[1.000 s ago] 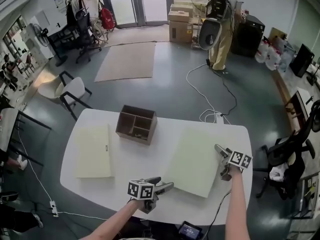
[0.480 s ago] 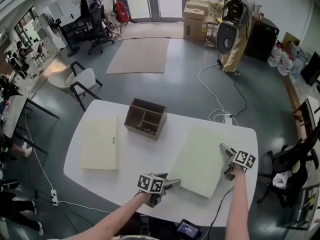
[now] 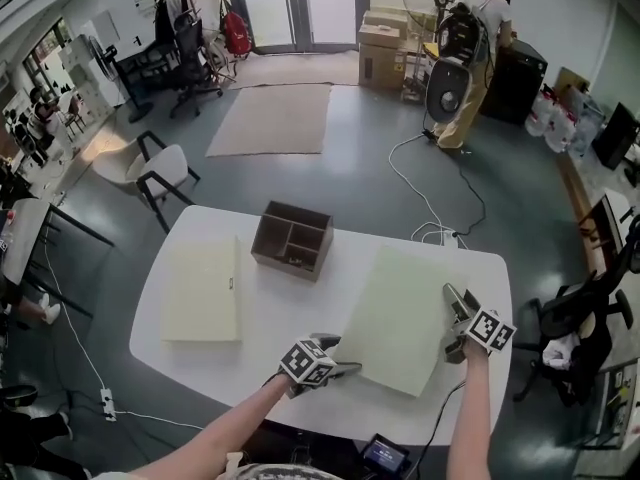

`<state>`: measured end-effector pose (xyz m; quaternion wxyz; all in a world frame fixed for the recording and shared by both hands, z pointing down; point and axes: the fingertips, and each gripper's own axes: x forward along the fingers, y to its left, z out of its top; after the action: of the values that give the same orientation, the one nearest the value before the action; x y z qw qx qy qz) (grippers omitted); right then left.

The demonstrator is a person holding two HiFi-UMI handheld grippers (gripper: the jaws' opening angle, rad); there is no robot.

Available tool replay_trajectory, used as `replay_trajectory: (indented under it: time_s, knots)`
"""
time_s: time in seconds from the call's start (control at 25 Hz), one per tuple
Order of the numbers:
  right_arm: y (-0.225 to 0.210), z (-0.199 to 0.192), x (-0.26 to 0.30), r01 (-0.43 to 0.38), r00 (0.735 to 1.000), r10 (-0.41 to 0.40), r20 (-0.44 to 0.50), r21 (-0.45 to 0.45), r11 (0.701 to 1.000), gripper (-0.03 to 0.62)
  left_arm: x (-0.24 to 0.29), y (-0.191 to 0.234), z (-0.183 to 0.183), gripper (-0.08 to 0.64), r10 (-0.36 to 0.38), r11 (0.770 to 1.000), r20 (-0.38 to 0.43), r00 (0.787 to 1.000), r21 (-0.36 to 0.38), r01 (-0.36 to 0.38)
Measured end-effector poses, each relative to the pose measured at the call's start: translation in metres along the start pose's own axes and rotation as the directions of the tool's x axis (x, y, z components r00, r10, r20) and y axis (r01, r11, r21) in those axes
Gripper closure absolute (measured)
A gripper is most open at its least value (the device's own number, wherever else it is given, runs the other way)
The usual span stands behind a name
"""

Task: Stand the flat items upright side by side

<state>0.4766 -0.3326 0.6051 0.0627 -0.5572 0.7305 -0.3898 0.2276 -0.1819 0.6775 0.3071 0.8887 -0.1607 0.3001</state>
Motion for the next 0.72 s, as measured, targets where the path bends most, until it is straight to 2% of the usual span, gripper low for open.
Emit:
replay_trajectory:
  time_s: [0.16, 0.28, 0.4, 0.52, 0.72]
  knots:
    - [0.038, 0.017, -0.027, -0.004, 0.997, 0.012, 0.077, -0.101, 0.995, 0.238, -0.005, -0.004, 0.001, 0.179, -0.001, 0.991, -0.034, 0.999, 0.136, 0.006]
    - [0.064, 0.020, -0.051, 0.007, 0.992, 0.014, 0.123, -0.166, 0.986, 0.239, -0.013, -0.006, 0.000, 0.178, 0.017, 0.975, -0.045, 0.999, 0.223, -0.007]
    - [0.090, 0.014, -0.076, 0.017, 0.989, 0.015, 0.147, -0.215, 0.976, 0.239, -0.023, -0.001, -0.006, 0.178, 0.059, 0.947, -0.048, 0.997, 0.319, -0.041]
    - [0.122, 0.002, -0.095, 0.016, 0.986, 0.027, 0.165, -0.254, 0.967, 0.239, -0.039, 0.010, -0.013, 0.178, 0.103, 0.909, -0.045, 0.994, 0.409, -0.076]
    - [0.171, -0.022, -0.119, -0.001, 0.981, 0.058, 0.184, -0.297, 0.955, 0.259, -0.063, 0.026, -0.026, 0.178, 0.143, 0.859, -0.017, 0.990, 0.499, -0.116]
